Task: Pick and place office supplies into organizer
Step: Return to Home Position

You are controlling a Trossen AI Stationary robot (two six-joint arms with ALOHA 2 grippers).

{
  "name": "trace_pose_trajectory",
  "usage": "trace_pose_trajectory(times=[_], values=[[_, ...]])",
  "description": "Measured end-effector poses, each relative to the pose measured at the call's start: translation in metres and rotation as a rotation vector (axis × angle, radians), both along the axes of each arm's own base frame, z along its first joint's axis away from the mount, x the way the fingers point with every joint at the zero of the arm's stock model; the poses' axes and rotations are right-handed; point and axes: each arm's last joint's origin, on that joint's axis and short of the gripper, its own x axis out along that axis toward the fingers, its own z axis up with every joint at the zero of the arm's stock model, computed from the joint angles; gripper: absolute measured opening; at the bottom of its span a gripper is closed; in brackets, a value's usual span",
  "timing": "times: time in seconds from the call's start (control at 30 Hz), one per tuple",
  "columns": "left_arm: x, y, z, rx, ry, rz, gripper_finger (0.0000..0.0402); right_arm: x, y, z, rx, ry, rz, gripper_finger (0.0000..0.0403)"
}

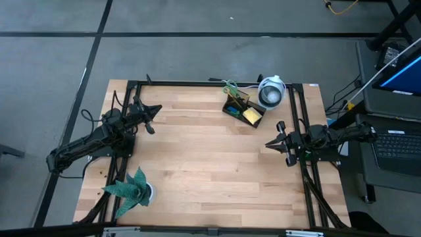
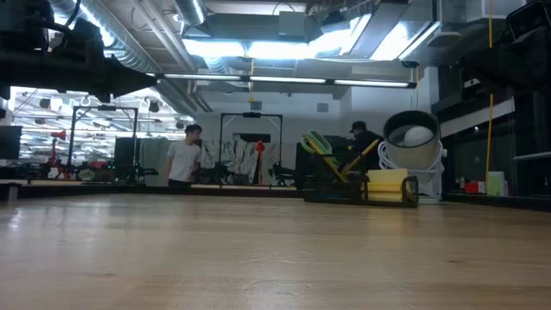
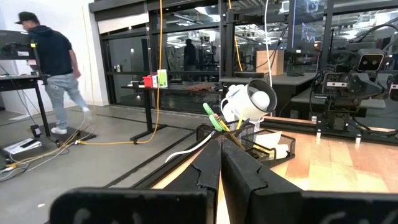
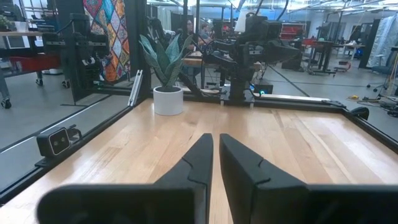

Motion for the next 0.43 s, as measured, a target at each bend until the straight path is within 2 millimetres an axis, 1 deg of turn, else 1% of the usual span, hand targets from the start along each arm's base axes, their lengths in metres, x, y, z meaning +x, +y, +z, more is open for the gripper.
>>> trace_pose_trajectory(times=[0.43], values=[[0.0,0.0,-0.0001,0.0,0.0,0.0,0.0006,0.0,0.0,0.0,-0.002,0.0,0.0,0.0035]])
